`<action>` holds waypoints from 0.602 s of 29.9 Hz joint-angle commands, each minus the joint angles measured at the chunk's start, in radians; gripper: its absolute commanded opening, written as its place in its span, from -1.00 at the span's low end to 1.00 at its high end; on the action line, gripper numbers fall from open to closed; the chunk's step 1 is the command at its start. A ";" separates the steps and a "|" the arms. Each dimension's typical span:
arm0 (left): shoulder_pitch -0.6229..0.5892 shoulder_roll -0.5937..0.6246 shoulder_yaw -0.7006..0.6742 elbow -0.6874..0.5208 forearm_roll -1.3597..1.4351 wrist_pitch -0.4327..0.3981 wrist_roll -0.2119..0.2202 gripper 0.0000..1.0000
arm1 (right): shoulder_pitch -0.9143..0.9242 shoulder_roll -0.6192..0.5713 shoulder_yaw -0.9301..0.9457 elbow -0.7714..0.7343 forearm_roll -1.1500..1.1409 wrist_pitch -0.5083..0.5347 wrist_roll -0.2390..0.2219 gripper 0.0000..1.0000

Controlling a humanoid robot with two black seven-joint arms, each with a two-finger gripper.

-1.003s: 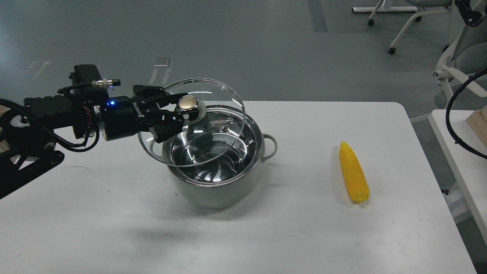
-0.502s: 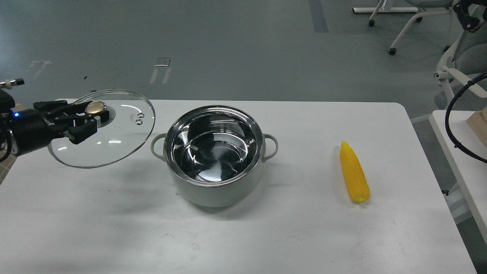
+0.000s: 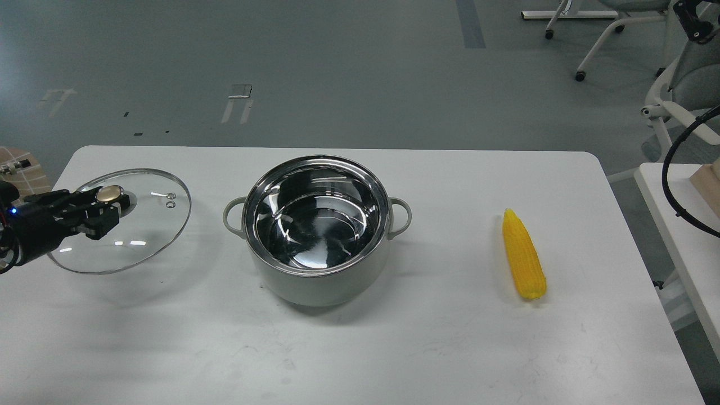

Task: Open pot and put corn in
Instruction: 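Lower the lid onto the table beside the pot and release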

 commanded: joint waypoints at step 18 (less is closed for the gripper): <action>0.003 -0.066 0.088 0.109 -0.087 0.069 0.000 0.65 | -0.087 -0.005 -0.025 0.077 0.000 0.000 -0.020 1.00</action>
